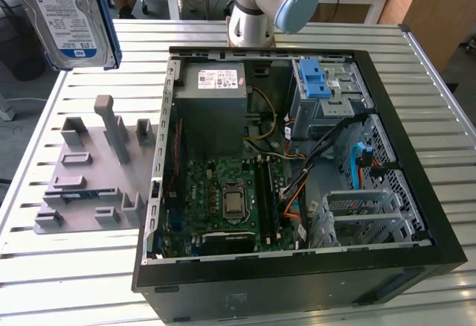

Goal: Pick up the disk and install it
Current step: 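Pick up the disk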

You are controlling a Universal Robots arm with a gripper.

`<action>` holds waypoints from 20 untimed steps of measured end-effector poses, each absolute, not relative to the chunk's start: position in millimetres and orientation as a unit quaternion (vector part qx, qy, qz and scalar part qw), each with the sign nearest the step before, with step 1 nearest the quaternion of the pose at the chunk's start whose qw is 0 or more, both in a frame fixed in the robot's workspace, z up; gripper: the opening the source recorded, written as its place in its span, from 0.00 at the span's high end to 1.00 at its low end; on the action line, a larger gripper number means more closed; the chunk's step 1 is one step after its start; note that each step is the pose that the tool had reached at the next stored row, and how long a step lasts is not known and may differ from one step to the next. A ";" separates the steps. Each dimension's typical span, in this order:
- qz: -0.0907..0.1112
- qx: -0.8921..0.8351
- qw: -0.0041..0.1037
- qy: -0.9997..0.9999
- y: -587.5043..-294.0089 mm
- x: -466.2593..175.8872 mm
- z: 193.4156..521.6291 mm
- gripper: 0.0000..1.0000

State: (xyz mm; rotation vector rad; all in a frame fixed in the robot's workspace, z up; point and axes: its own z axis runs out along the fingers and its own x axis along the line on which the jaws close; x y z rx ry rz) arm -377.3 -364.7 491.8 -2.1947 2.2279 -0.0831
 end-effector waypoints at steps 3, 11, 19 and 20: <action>-0.027 -0.701 0.007 0.712 -364.7 -376.1 491.8 0.64; -0.027 -0.701 0.007 0.712 -364.7 -373.8 491.8 0.64; -0.027 -0.701 0.007 0.712 -364.7 -370.9 491.8 0.64; -0.027 -0.701 0.007 0.712 -364.7 -370.6 491.8 0.64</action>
